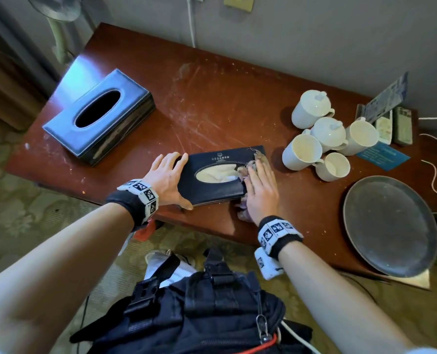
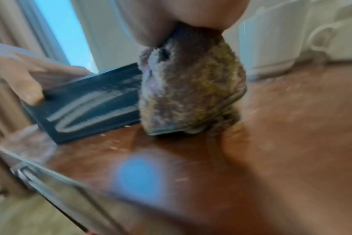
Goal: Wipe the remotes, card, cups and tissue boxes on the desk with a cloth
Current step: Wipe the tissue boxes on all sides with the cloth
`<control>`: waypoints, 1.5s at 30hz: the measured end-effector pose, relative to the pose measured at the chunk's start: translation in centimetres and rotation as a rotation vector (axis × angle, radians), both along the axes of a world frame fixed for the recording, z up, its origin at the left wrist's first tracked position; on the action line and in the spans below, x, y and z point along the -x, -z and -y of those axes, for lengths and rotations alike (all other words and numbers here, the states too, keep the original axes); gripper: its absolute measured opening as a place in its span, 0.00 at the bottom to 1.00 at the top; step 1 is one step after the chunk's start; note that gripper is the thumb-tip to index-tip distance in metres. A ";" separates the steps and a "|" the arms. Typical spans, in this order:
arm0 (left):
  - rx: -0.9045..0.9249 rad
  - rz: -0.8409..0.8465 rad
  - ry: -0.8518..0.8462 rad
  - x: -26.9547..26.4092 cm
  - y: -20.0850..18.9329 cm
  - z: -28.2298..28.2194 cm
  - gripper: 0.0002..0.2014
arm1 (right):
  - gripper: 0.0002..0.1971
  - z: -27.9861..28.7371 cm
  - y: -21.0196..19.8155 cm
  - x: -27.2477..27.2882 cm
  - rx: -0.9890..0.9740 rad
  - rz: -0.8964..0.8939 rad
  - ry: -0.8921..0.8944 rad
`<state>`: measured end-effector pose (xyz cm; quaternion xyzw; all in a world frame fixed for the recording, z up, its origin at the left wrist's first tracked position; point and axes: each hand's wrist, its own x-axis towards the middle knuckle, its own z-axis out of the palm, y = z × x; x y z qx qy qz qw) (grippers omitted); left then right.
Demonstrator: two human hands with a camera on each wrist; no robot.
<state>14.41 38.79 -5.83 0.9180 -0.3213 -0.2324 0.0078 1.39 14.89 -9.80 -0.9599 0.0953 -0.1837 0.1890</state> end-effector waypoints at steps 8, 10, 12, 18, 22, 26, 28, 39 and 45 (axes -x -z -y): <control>-0.070 0.057 0.030 0.6 -0.6 0.8 0.71 | 0.20 -1.3 0.0 -0.1 0.033 -0.012 -0.211; -0.095 0.077 0.060 0.9 -0.9 1.1 0.71 | 0.20 0.0 -0.9 -0.2 -0.050 -0.027 -0.155; -0.102 0.104 0.067 0.9 -1.1 1.6 0.71 | 0.19 0.9 -2.2 -0.3 -0.110 -0.019 -0.109; -0.020 -0.137 -0.081 0.3 -2.7 2.0 0.69 | 0.17 3.3 -7.0 -2.6 -0.218 0.052 -0.055; 0.158 -0.481 -0.307 -1.5 -4.2 1.3 0.55 | 0.17 4.3 -8.8 -4.1 -0.216 0.081 -0.052; 0.359 -0.564 -0.446 -2.6 -5.1 0.5 0.51 | 0.18 4.3 -7.9 -6.5 -0.195 -0.085 -0.152; 0.403 -0.457 -0.451 -2.8 -5.6 0.3 0.42 | 0.19 4.0 -7.5 -7.9 -0.156 -0.117 -0.172; 0.316 -0.065 -0.334 -1.9 -6.5 1.2 0.43 | 0.32 0.3 -7.4 -12.3 -0.007 -0.137 -0.127; 0.318 -0.083 -0.323 -2.2 -6.7 1.4 0.38 | 0.24 -4.9 -6.3 -9.0 0.012 0.020 -0.280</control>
